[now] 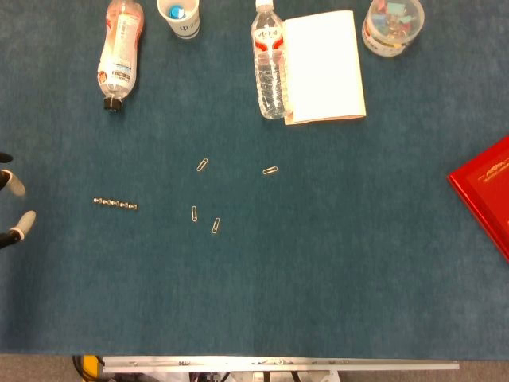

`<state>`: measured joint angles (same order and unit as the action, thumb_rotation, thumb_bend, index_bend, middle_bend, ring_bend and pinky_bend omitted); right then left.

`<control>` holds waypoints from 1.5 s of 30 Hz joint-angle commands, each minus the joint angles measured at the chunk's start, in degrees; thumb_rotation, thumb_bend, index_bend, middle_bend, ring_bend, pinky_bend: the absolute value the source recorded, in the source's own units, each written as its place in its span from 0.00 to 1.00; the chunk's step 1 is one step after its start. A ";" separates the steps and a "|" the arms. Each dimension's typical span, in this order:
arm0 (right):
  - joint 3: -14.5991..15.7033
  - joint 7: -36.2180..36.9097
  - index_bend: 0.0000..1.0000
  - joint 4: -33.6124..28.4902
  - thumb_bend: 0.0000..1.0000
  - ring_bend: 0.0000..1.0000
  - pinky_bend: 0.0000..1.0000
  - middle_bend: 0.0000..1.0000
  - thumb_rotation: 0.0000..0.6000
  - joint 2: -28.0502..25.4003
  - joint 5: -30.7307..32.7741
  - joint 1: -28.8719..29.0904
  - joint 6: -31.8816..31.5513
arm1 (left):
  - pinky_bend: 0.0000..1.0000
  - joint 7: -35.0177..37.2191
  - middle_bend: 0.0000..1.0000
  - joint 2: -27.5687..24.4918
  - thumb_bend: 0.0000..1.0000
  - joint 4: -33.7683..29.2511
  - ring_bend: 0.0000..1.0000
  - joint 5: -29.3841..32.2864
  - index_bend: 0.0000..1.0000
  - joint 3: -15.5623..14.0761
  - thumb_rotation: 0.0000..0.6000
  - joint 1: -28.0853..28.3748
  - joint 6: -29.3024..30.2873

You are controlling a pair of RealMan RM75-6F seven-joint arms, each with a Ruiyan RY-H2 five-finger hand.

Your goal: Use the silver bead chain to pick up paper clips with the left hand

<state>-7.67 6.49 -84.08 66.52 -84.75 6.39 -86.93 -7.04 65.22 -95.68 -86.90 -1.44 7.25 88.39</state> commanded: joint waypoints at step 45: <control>0.10 3.95 0.39 -0.67 0.17 0.26 0.38 0.32 1.00 -1.60 -0.65 0.28 0.15 | 0.08 -11.65 0.00 4.40 0.29 -1.33 0.00 19.21 0.37 2.99 1.00 18.99 -35.40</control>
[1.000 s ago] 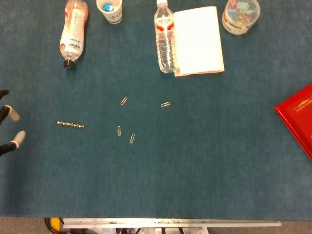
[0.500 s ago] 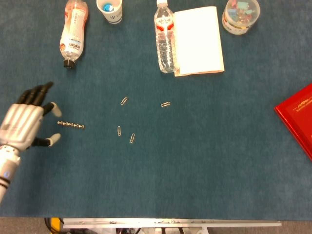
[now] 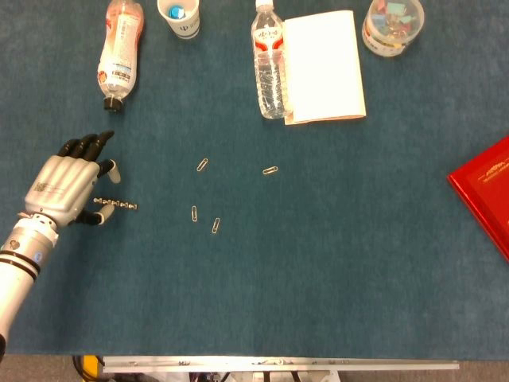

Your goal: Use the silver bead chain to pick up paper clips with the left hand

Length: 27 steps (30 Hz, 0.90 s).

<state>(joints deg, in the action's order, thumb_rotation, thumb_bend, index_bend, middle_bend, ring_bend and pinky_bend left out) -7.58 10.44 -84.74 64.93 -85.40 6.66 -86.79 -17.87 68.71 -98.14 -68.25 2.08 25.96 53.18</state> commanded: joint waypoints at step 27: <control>0.18 -0.30 0.39 0.05 0.17 0.26 0.38 0.32 1.00 0.19 -0.01 0.10 0.12 | 0.08 4.32 0.00 7.15 0.33 9.44 0.00 0.84 0.43 -2.17 1.00 0.09 -0.34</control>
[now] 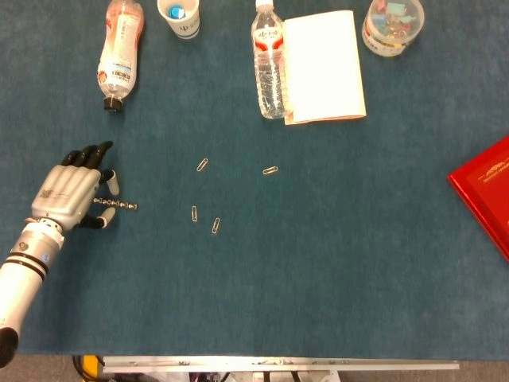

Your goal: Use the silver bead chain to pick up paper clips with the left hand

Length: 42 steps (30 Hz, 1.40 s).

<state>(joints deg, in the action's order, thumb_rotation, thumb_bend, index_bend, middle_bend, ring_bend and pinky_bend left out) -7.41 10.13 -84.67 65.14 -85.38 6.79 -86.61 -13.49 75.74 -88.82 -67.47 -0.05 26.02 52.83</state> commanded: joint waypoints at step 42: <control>-0.16 0.38 0.39 0.00 0.17 0.26 0.38 0.32 1.00 -0.19 0.20 -0.04 -0.15 | 0.08 -0.80 0.00 3.03 0.33 4.10 0.00 2.28 0.46 -0.55 1.00 0.57 -0.59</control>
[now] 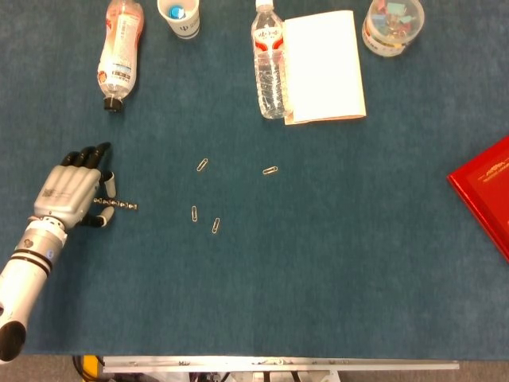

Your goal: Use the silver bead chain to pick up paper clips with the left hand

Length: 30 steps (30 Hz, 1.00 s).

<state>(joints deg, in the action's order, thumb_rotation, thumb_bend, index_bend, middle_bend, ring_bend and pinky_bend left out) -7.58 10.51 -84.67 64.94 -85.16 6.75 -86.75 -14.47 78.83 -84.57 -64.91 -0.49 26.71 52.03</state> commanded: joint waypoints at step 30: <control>-0.03 0.03 0.39 -0.08 0.17 0.26 0.38 0.32 1.00 -0.06 -0.05 0.02 -0.07 | 0.09 1.15 0.00 0.62 0.39 1.13 0.00 -1.39 0.44 -0.31 1.00 -0.68 0.66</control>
<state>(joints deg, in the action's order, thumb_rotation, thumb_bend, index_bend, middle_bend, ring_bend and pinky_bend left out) -7.61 10.54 -84.75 64.88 -85.21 6.77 -86.83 -13.33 79.47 -83.43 -66.28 -0.79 26.04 52.69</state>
